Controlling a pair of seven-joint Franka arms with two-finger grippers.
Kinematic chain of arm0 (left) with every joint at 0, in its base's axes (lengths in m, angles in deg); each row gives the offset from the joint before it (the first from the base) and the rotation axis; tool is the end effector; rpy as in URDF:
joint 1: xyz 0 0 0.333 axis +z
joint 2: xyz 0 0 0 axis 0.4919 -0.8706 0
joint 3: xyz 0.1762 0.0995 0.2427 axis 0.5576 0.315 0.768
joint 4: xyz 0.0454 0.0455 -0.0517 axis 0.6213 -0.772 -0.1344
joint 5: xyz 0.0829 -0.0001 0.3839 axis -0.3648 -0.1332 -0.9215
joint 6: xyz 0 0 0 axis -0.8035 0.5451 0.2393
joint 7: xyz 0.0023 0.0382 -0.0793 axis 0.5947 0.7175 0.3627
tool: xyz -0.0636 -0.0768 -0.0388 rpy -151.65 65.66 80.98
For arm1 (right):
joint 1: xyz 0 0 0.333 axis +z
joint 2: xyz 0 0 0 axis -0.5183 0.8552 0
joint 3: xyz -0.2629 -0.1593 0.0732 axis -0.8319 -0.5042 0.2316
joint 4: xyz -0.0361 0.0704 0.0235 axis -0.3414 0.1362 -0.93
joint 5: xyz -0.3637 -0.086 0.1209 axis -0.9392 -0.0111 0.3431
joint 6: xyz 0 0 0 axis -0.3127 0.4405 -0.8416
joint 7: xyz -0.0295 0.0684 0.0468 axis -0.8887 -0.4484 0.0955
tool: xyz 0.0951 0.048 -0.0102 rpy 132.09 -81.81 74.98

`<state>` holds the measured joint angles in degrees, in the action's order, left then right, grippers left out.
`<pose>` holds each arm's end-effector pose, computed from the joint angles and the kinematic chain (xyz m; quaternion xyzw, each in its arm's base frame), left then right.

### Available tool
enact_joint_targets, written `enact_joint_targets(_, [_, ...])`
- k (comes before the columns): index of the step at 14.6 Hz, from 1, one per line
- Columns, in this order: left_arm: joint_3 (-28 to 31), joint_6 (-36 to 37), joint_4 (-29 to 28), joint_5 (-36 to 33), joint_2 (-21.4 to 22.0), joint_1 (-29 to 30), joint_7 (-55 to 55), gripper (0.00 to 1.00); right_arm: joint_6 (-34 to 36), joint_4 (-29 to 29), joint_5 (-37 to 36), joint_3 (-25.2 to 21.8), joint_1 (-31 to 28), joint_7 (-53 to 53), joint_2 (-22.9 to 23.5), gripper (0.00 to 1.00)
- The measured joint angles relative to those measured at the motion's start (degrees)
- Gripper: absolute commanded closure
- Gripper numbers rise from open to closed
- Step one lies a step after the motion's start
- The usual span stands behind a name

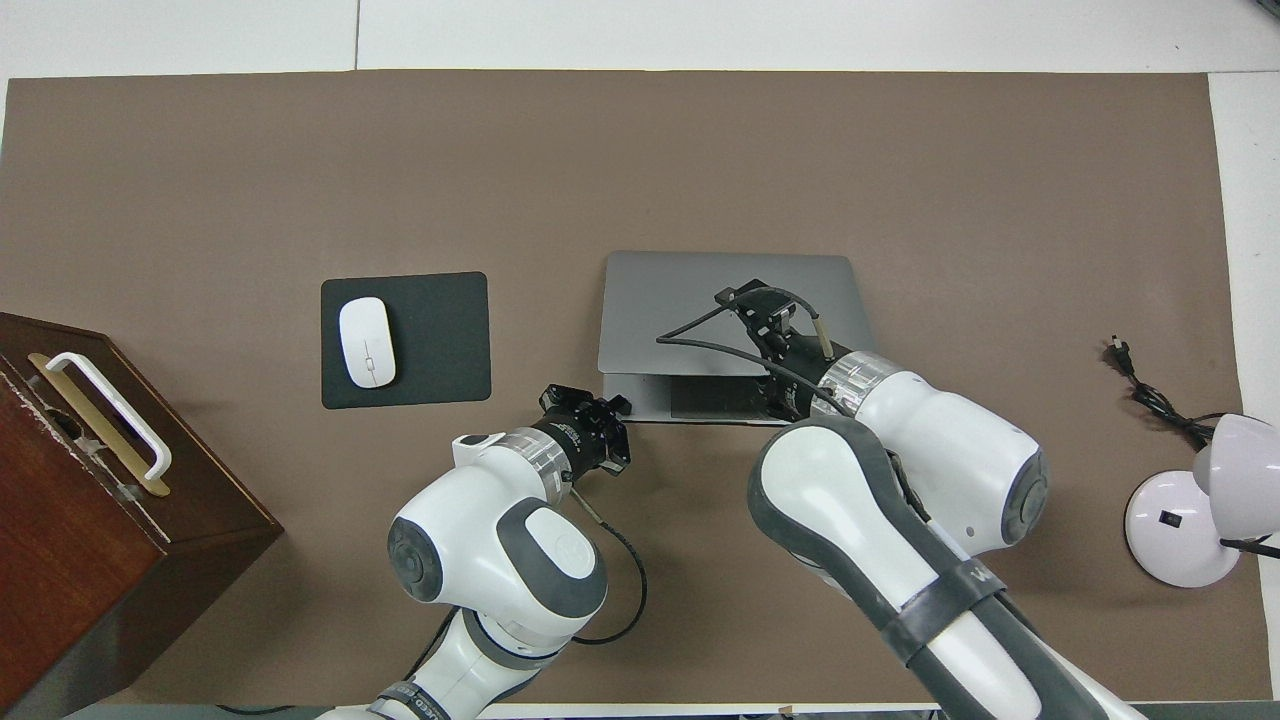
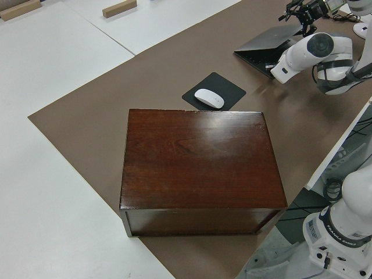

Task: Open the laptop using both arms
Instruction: 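Lift the silver laptop lid upward with the right gripper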

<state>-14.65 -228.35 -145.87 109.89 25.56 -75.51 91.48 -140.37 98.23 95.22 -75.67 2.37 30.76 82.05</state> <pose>0.4086 -0.3339 0.2751 0.3845 0.8651 -0.1491 0.2857 0.5015 0.2237 0.3623 -0.7902 0.4795 -0.0907 0.3706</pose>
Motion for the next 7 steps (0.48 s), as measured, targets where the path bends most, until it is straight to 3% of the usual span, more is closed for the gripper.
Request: enact_joint_targets(7, [0.0,0.0,0.1,0.0,-0.1,0.0,0.0,1.00,0.0,-5.6,0.0,-3.0,0.0,0.4,0.7,0.00])
